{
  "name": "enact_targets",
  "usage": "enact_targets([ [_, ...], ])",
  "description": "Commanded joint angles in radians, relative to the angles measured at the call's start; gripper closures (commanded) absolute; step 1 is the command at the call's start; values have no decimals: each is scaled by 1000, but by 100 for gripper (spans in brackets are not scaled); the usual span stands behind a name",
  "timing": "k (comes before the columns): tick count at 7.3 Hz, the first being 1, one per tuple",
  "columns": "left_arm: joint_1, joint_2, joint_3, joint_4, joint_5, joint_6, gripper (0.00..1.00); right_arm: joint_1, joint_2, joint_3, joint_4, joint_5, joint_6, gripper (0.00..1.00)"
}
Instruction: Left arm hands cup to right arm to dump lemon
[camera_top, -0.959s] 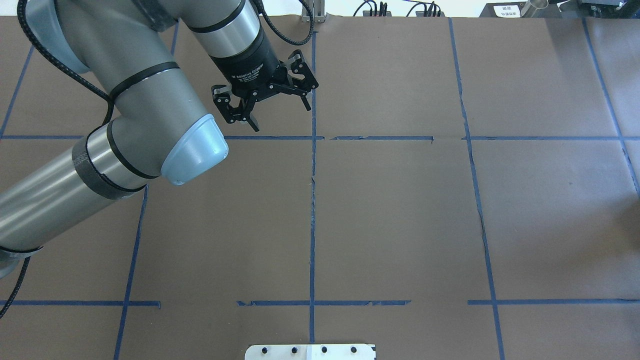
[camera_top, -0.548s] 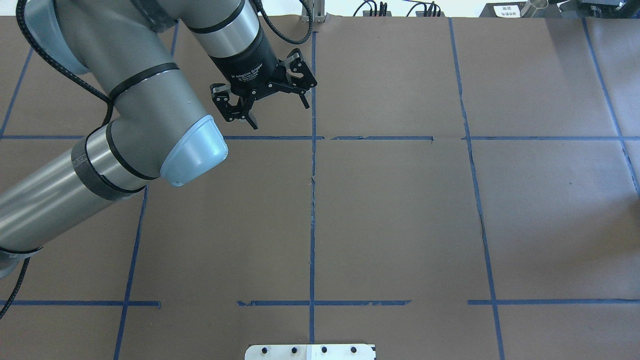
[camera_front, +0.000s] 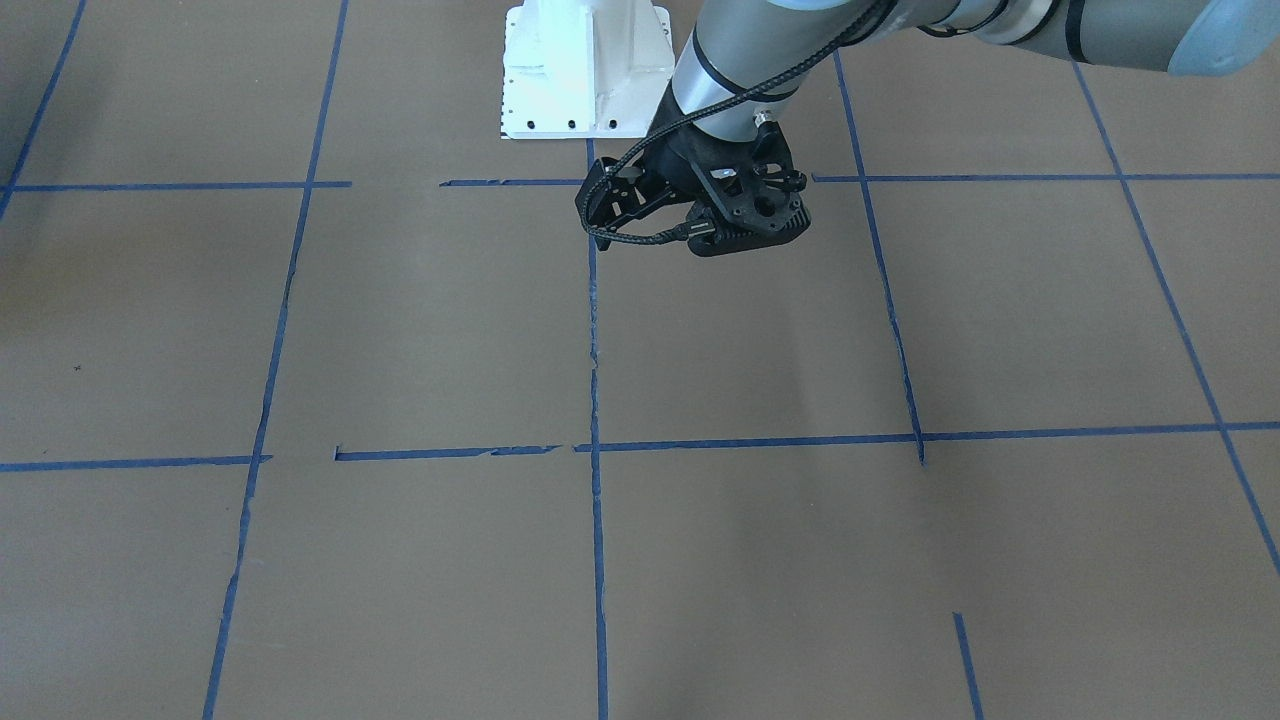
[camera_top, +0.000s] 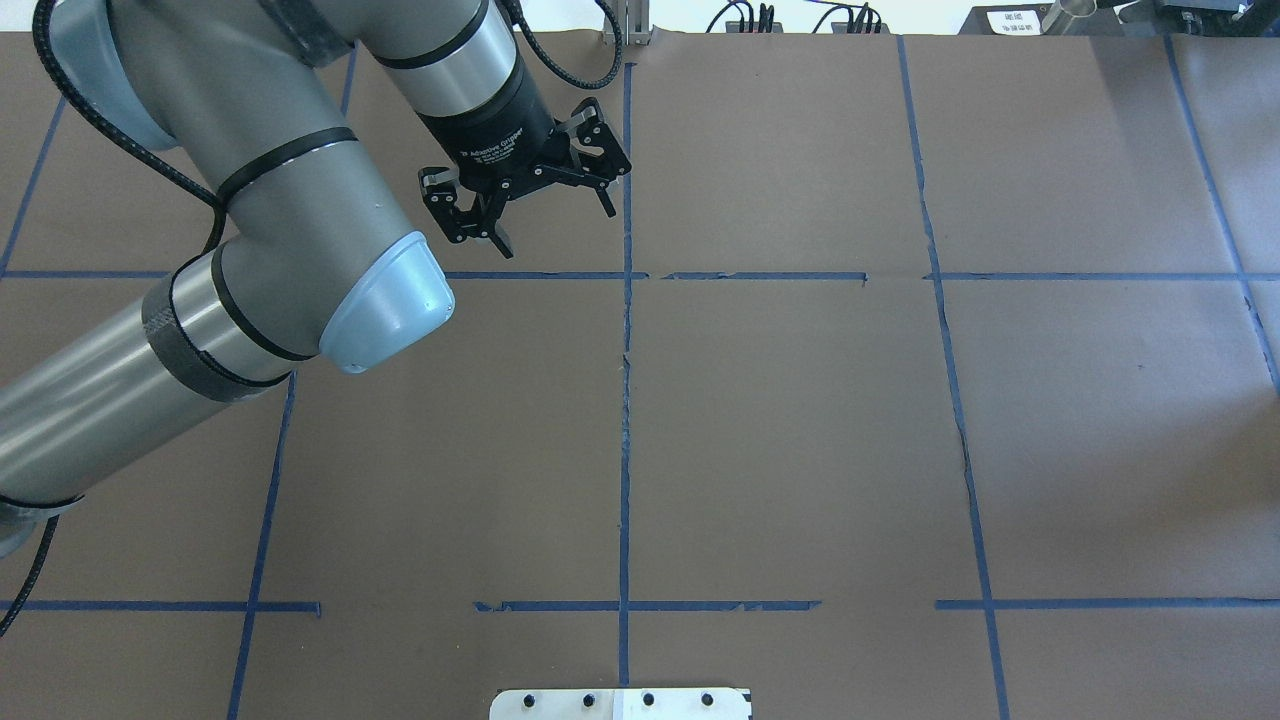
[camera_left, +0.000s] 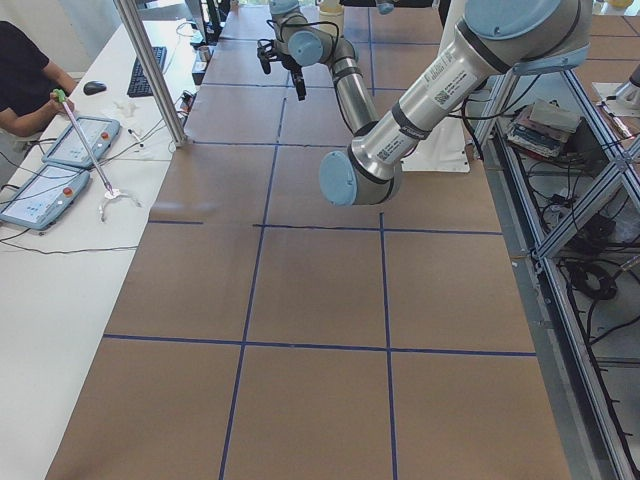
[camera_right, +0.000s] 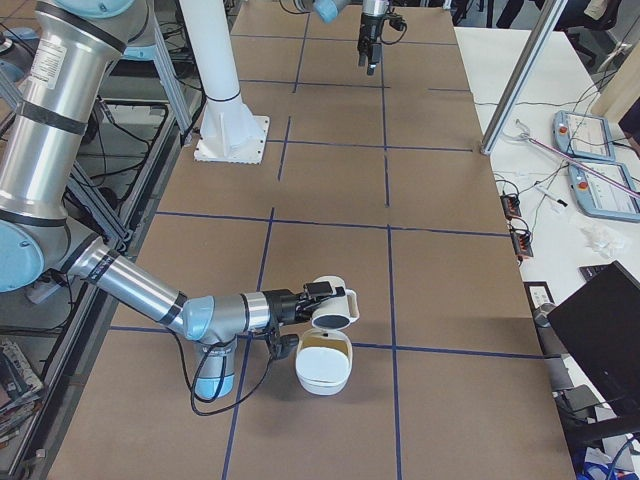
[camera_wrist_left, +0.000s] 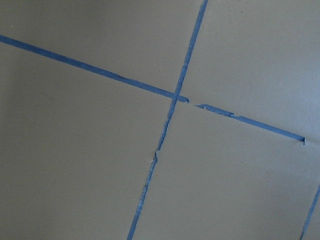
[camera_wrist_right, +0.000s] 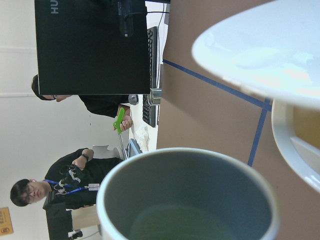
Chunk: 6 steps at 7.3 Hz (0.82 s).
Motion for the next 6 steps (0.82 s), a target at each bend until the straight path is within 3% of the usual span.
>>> enact_targets([
  [1,0,1,1,0,1,0,0,17,8,-32,80,-1,259,83],
  [6,0,4,0,0,1,0,0,57,57,-86,128,-33,578,79],
])
